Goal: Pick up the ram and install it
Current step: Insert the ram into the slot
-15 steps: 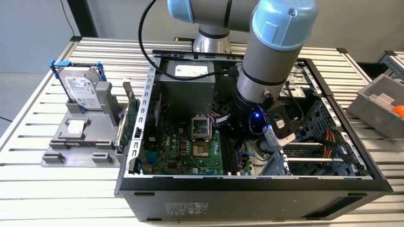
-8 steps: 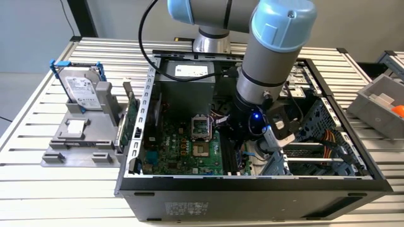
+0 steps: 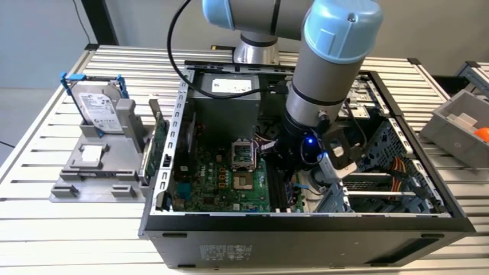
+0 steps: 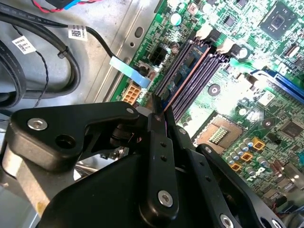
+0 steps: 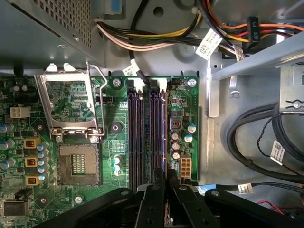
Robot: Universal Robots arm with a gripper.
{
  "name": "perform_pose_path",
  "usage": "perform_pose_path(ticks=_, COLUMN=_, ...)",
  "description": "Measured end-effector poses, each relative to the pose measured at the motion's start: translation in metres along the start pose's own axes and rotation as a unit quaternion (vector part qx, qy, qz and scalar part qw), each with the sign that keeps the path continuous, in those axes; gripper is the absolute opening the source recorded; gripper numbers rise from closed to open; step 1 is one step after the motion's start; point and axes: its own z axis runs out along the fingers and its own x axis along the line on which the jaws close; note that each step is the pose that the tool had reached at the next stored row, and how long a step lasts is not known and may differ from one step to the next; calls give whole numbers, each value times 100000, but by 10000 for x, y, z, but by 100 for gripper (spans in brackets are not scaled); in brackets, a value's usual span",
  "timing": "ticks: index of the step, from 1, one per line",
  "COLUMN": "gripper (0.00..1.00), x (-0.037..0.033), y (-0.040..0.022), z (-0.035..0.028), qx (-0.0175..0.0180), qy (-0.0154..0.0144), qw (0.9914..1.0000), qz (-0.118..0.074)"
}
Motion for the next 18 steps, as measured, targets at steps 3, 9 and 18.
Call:
perform_pose_path(ticks=3, gripper=0, x=2, y=-2, z=0, qx=-4, qy=-4, qw=100000, qz=-108)
perform_pose_path(ticks=9, gripper=0, x=2, y=-1, z=21, qx=-4, qy=-5, qw=100000, qz=-111)
perform_pose_path(ticks=18, gripper=0, x=3, y=-2, z=29, qx=7, qy=13, qw=100000, qz=-112)
